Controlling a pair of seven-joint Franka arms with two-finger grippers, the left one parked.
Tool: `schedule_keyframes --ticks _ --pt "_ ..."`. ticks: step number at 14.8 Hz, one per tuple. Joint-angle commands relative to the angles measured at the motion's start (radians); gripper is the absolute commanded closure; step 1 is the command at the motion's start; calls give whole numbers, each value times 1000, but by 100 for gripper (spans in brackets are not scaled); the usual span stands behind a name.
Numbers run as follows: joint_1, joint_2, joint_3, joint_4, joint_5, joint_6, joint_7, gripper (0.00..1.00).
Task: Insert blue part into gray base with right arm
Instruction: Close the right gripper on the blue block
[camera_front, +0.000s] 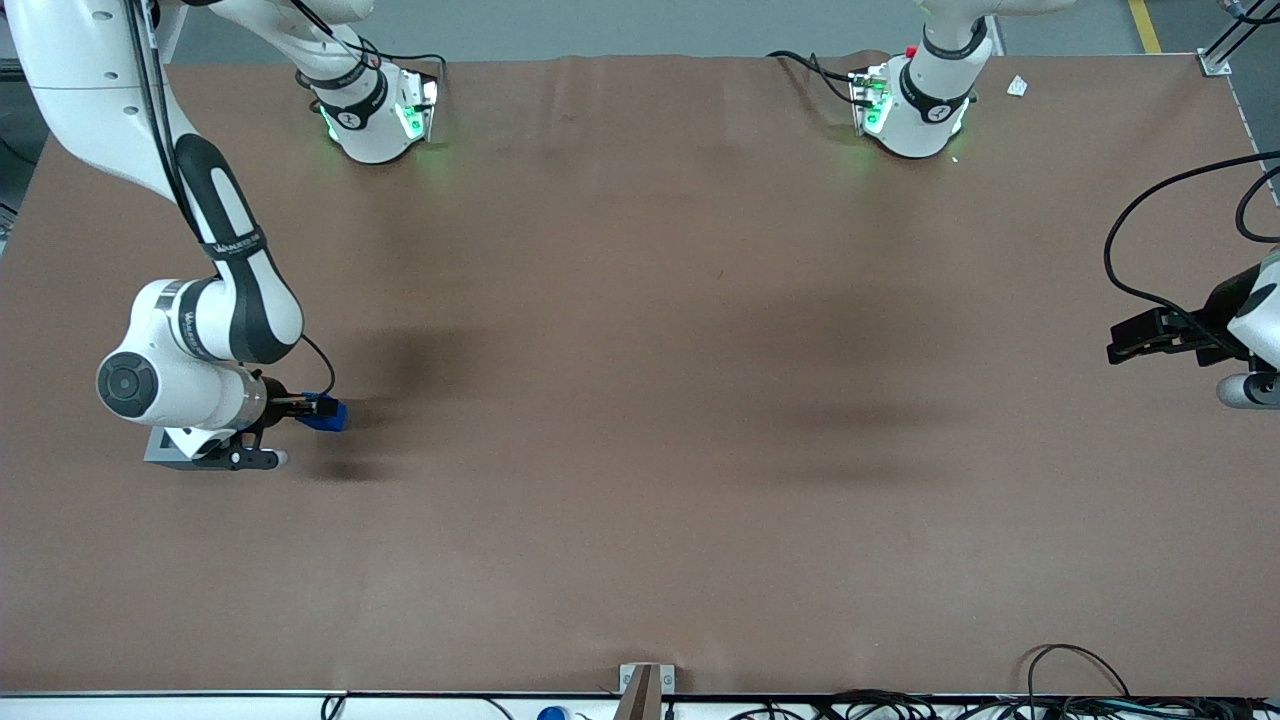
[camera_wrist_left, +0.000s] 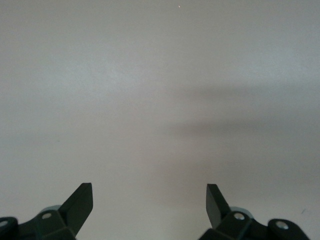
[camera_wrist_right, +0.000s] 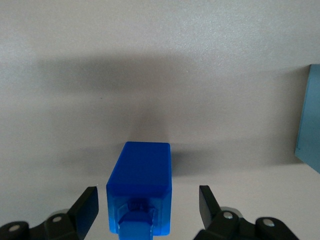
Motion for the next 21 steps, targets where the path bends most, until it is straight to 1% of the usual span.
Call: schedule_keyframes --ticks 1,9,12,13,15,19,20,21 --pt "-11 -5 9 -9 5 8 -3 12" --pt "-5 4 9 -15 3 -1 -5 16" --pt "-5 4 9 -15 3 -3 -6 24" --pt "-3 4 9 -15 3 -5 -8 28" --pt "-5 4 9 -15 3 -5 -14 43" --pt "-3 4 9 -16 3 -6 -14 77" --pt "-2 4 9 -16 3 -11 -14 83" --pt "-2 4 9 -16 3 -14 -14 85"
